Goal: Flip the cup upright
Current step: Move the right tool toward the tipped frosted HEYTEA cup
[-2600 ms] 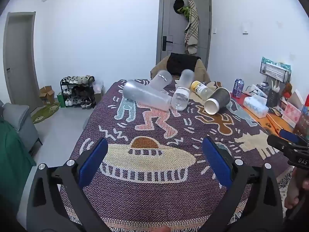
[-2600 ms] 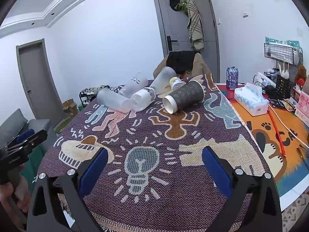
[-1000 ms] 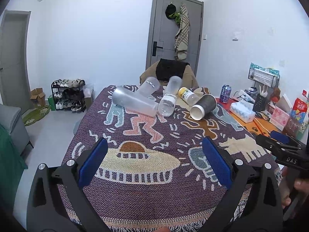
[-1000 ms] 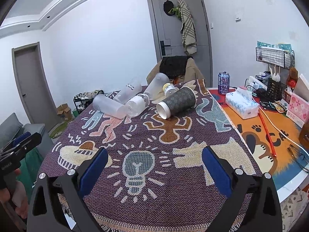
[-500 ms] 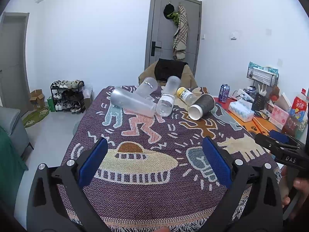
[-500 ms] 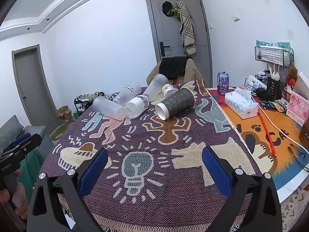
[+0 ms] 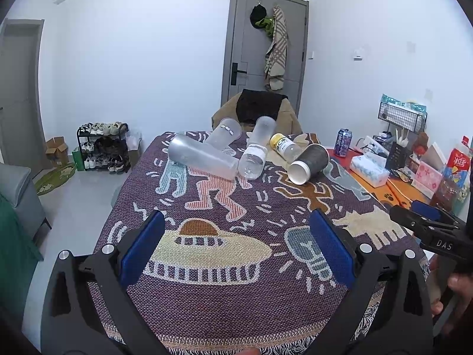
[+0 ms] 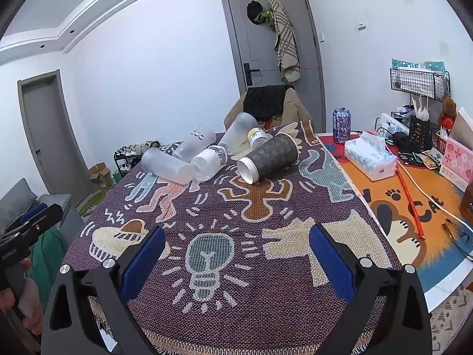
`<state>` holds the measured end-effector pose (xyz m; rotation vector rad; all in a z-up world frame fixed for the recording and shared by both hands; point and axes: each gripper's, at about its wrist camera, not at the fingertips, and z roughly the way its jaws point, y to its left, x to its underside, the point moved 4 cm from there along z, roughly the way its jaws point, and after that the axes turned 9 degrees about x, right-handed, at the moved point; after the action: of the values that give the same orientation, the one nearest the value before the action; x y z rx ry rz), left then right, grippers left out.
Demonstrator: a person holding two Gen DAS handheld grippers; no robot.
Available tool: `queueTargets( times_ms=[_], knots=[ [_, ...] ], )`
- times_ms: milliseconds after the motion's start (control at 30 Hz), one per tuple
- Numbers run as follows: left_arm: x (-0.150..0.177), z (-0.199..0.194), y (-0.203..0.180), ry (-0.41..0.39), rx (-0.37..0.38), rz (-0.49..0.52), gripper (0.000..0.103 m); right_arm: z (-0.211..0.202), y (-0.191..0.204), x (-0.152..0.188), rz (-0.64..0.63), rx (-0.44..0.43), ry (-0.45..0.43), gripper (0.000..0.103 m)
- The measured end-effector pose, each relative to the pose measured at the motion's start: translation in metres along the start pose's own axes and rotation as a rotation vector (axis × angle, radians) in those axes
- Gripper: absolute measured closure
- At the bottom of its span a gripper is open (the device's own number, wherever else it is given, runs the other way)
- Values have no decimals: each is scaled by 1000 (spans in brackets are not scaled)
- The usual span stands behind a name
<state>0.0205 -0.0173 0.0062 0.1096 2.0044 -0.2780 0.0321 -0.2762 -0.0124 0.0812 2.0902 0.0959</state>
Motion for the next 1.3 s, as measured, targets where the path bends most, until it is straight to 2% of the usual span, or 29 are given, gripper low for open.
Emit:
queueTargets(
  times_ms=[433, 767, 967, 1300],
  knots=[
    [-29, 34, -1, 28, 5, 20, 6, 34, -12, -24, 46, -9, 21, 7],
    [-62, 88, -5, 67, 18, 63, 6, 82, -29, -54, 110, -21, 33, 7],
    [-85, 120, -7, 91, 51, 83, 6, 112, -43, -70, 136, -14, 43, 7],
    [-119, 181, -12, 148, 112, 115, 6, 135, -58, -109, 165, -19, 33, 7]
  ],
)
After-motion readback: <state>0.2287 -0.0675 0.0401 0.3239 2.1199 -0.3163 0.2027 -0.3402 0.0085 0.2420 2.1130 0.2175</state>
